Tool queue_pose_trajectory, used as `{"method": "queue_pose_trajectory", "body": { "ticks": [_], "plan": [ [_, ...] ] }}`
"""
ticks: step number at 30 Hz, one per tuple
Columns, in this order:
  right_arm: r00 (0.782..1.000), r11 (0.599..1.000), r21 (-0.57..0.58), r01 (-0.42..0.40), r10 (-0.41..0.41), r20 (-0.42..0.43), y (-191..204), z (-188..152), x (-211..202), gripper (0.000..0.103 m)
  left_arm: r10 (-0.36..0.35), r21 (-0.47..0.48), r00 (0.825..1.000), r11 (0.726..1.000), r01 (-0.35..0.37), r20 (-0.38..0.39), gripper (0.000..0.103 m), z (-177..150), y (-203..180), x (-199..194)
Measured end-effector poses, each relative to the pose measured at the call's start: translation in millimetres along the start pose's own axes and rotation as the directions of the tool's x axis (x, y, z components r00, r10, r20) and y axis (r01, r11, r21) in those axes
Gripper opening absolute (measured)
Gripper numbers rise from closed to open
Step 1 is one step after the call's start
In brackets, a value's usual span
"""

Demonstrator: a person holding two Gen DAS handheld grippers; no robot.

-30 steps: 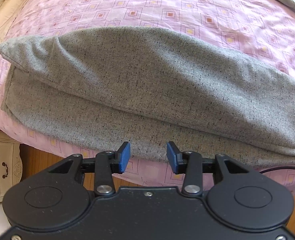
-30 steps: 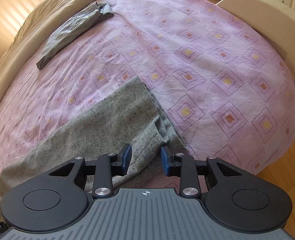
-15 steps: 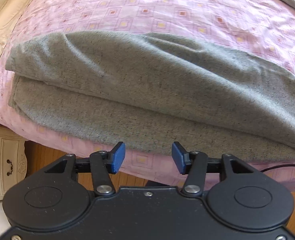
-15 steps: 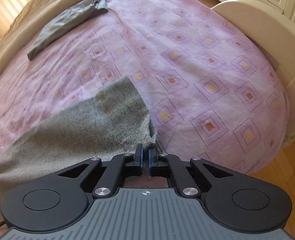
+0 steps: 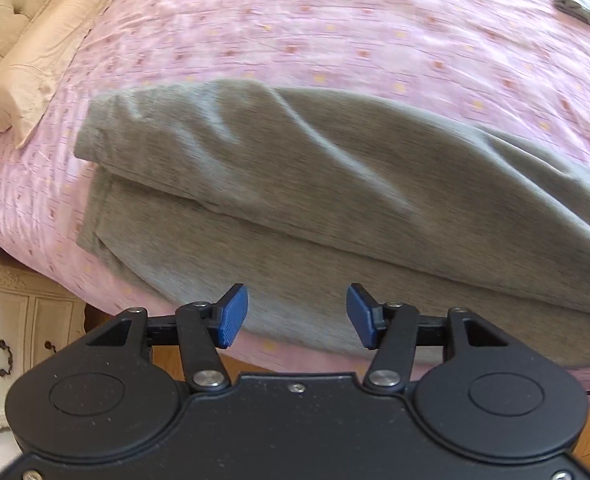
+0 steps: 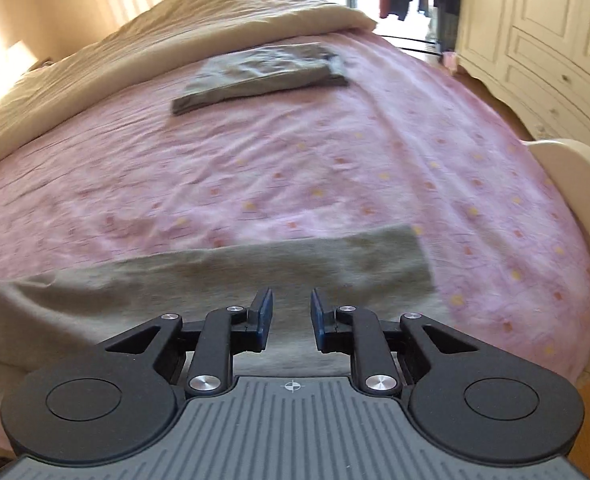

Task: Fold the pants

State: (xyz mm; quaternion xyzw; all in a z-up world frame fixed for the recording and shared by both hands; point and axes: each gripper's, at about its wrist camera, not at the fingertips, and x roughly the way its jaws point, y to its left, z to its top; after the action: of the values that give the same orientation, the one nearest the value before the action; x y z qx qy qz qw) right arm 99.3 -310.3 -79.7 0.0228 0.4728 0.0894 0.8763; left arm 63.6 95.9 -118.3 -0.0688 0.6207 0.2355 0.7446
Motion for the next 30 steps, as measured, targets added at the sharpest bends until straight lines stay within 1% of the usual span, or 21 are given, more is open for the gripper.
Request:
{"method": "queue_pose_trajectory", "body": {
  "ticks": [2, 4, 7, 9, 11, 12, 14, 16, 18, 20, 21, 24, 27, 29, 30],
  "plan": [
    [0.998, 0.999, -0.014, -0.050, 0.050, -0.035, 38, -6, 4, 0.021, -0.004, 0.011, 1.000, 1.000, 0.004, 0.008, 0.061, 11, 27, 8],
    [0.992, 0.995, -0.011, -0.100, 0.099, -0.073, 75, -14, 8, 0.022, 0.011, 0.033, 1.000, 0.999, -0.012, 0.026, 0.065, 23, 54, 16],
    [0.975, 0.985, 0.001, -0.174, 0.173, -0.139, 127, -27, 19, 0.022, 0.041, 0.068, 0.998, 0.997, -0.045, 0.055, 0.067, 40, 90, 31],
    [0.959, 0.977, 0.053, -0.208, 0.214, -0.185, 154, -35, 34, 0.023, 0.055, 0.086, 0.996, 0.994, -0.060, 0.064, 0.067, 53, 115, 43],
    [0.946, 0.967, 0.128, -0.219, 0.243, -0.217, 174, -43, 48, 0.023, 0.060, 0.097, 0.996, 0.993, -0.066, 0.069, 0.067, 63, 136, 52],
    [0.939, 0.959, 0.183, -0.219, 0.257, -0.226, 182, -48, 55, 0.023, 0.062, 0.103, 0.996, 0.992, -0.069, 0.070, 0.067, 69, 147, 57],
    [0.936, 0.942, 0.278, -0.190, 0.259, -0.239, 194, -58, 67, 0.024, 0.056, 0.109, 0.996, 0.992, -0.063, 0.068, 0.067, 78, 161, 64],
    [0.936, 0.922, 0.360, -0.140, 0.242, -0.255, 201, -67, 78, 0.030, 0.035, 0.113, 0.997, 0.993, -0.042, 0.062, 0.067, 85, 174, 70],
    [0.936, 0.888, 0.451, -0.088, 0.228, -0.267, 203, -75, 86, 0.031, 0.012, 0.114, 0.998, 0.993, -0.018, 0.054, 0.067, 93, 185, 76],
    [0.941, 0.845, 0.530, -0.066, 0.230, -0.249, 202, -80, 90, 0.031, -0.017, 0.111, 0.998, 0.994, 0.011, 0.054, 0.067, 97, 190, 78],
    [0.946, 0.821, 0.567, -0.063, 0.230, -0.227, 201, -82, 91, 0.031, -0.038, 0.108, 0.998, 0.994, 0.031, 0.055, 0.067, 99, 193, 80],
    [0.962, 0.772, 0.634, -0.043, 0.203, -0.182, 199, -80, 96, 0.032, -0.089, 0.102, 0.995, 0.991, 0.084, 0.051, 0.067, 107, 199, 86],
    [0.965, 0.725, 0.688, -0.031, 0.202, -0.169, 198, -78, 102, 0.034, -0.115, 0.097, 0.993, 0.989, 0.111, 0.033, 0.067, 113, 199, 97],
    [0.971, 0.719, 0.694, -0.044, 0.194, -0.139, 199, -78, 98, 0.028, -0.128, 0.083, 0.992, 0.988, 0.127, 0.016, 0.067, 116, 199, 104],
    [0.975, 0.728, 0.684, -0.041, 0.178, -0.131, 202, -76, 95, 0.013, -0.139, 0.072, 0.990, 0.988, 0.139, 0.004, 0.067, 118, 200, 107]
  ]
}}
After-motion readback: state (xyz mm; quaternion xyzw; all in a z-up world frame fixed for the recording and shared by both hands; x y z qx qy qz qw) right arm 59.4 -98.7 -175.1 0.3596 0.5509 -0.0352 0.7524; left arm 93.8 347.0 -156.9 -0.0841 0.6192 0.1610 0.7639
